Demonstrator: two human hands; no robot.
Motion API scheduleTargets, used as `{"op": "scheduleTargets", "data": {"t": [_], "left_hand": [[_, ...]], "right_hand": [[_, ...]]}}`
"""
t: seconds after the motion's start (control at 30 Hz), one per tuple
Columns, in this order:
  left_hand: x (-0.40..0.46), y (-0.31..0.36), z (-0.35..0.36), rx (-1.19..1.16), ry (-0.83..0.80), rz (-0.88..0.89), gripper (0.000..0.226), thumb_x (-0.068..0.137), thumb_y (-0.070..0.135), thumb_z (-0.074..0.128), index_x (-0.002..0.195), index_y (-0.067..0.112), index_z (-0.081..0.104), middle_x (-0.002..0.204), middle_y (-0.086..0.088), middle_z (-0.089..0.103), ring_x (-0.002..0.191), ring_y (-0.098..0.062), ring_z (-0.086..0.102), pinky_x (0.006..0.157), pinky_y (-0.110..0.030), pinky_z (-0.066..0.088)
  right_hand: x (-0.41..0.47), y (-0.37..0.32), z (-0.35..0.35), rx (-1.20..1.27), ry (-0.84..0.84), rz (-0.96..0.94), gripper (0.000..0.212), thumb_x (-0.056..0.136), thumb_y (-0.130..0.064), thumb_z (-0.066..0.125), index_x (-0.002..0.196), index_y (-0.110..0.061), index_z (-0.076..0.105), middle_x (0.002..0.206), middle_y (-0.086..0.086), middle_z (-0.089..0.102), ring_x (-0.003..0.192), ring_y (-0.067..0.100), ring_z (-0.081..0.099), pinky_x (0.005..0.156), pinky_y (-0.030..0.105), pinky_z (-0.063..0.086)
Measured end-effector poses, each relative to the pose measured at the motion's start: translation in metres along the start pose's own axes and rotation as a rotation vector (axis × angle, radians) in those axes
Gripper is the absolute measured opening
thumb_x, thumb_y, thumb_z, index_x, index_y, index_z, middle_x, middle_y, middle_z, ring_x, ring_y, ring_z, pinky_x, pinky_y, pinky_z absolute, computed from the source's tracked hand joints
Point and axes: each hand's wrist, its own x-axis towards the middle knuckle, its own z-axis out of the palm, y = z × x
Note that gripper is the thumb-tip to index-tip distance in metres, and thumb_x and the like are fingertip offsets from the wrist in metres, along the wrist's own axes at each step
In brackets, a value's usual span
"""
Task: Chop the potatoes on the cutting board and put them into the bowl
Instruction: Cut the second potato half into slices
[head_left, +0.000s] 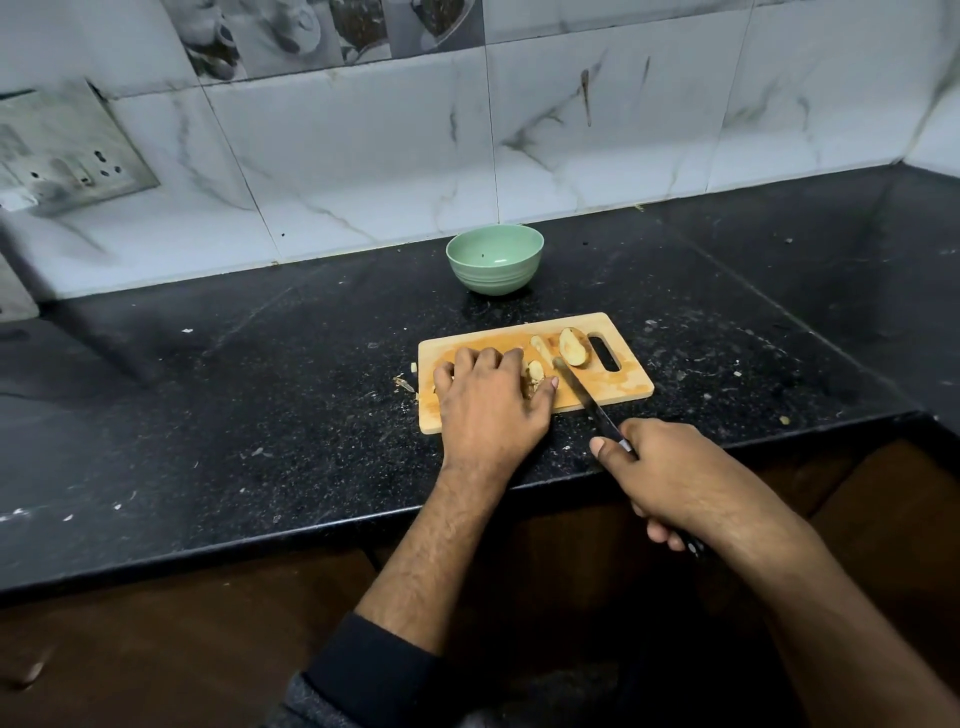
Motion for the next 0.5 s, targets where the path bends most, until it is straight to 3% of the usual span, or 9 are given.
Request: {"op": "scheduleTargets", "data": {"t": [0.13,0.3,0.5], "left_hand": [[0.003,0.009,-0.001,0.035,-0.044,-0.049,0.061,0.092,0.066,0.042,0.129,0.022,0.061,0.12,0.0,0.064,0.116,-0.023,0.048,0.103,-0.048,0.028],[0.004,0.019,-0.001,0.108,-0.044,-0.05,0.039,0.096,0.053,0.048,0.109,0.022,0.07,0.11,-0.001,0.067,0.112,-0.024,0.049,0.099,-0.047,0.03],[-0.001,0.027,0.002,0.15,-0.031,-0.052,0.032,0.1,0.039,0.046,0.099,0.02,0.072,0.099,-0.001,0.069,0.104,-0.024,0.051,0.09,-0.045,0.032]], "right_hand": [[0.0,0.002,-0.001,-0.029,-0.034,-0.003,0.031,0.105,-0.046,0.042,0.102,-0.016,0.05,0.068,0.006,0.066,0.034,0.012,0.057,0.037,0.024,0.047],[0.002,0.002,-0.002,-0.045,-0.048,-0.03,0.031,0.105,-0.047,0.042,0.106,-0.017,0.051,0.067,0.006,0.066,0.034,0.012,0.057,0.037,0.024,0.045],[0.003,0.002,0.0,-0.048,-0.045,-0.042,0.032,0.105,-0.047,0.043,0.09,-0.019,0.049,0.068,0.007,0.067,0.038,0.015,0.058,0.04,0.027,0.049]]}}
